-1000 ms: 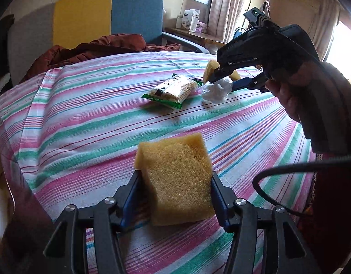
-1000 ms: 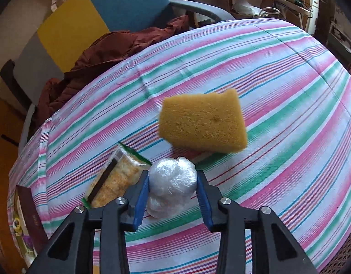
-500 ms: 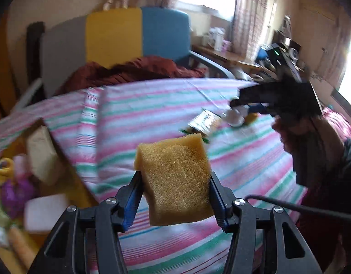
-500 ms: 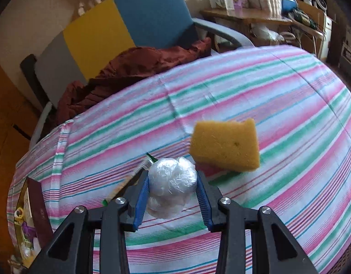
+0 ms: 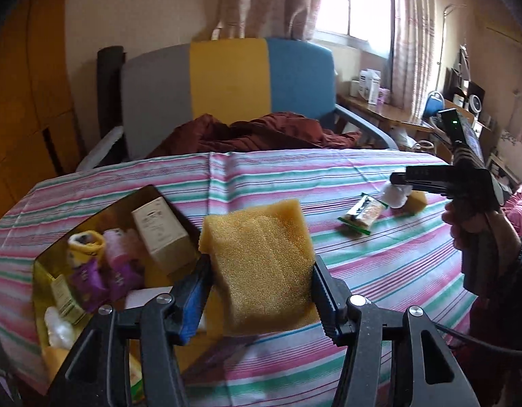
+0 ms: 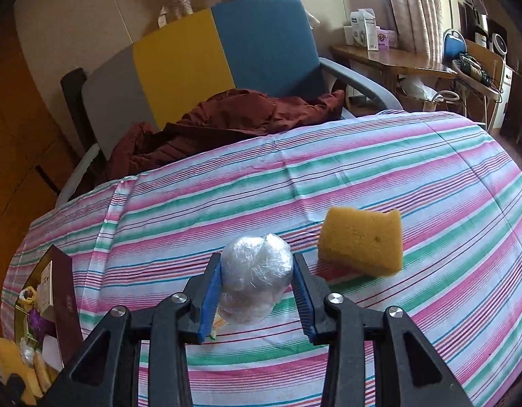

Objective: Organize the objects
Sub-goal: 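Carry the sponge and wrapped ball over the gold tray and release them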

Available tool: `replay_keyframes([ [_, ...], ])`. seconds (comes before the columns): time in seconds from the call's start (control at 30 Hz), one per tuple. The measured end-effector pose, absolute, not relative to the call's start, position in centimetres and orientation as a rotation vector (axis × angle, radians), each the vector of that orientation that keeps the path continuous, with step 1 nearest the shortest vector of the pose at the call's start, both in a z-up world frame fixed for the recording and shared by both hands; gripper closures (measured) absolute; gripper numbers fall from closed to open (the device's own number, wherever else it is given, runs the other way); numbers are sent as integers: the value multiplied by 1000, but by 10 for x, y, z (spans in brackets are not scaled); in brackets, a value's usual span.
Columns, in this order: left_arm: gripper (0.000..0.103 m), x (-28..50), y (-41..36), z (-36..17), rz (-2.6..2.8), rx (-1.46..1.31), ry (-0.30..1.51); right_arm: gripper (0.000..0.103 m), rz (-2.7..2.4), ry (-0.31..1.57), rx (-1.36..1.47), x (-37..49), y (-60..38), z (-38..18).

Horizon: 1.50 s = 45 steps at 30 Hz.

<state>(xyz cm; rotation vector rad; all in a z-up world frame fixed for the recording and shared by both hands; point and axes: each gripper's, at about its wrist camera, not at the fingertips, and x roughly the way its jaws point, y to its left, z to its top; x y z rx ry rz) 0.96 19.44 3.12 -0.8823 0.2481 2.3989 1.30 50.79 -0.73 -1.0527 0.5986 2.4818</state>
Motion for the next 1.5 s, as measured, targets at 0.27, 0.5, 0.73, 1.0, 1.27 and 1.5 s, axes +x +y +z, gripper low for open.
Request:
replay_keyframes([
  [0.27,45,3,164,23,2426,-932,194,64,2532,636,-1108,14,481,-3],
  [0.5,45,-7,132,10,2458,-990,129,64,2673,693,-1170,16,425,8],
  [0.73,45,-16,92,2,2528,-1047,55,64,2810,677,-1276,9,355,6],
  [1.0,45,-27,35,6,2607,-1088,-130,63,2957,658,-1398,-2,284,8],
  [1.27,45,-36,-12,18,2666,-1073,-293,62,2996,578,-1453,-15,243,6],
  [1.5,44,-38,-4,7,2542,-1114,-374,26,2922,485,-1489,-21,241,-7],
])
